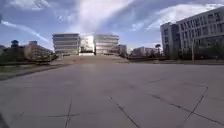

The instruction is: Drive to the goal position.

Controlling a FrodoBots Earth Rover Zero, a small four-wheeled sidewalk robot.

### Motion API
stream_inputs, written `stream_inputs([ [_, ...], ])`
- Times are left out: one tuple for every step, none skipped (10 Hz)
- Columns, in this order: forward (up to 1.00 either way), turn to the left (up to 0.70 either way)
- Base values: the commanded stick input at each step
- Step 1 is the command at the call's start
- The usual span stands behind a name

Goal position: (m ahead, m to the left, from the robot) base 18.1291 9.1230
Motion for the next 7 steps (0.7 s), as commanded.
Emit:
stream_inputs([
  [0.70, 0.00],
  [0.70, 0.00],
  [0.70, 0.00],
  [0.70, 0.00],
  [0.70, 0.00],
  [0.70, 0.00],
  [0.70, 0.00],
])
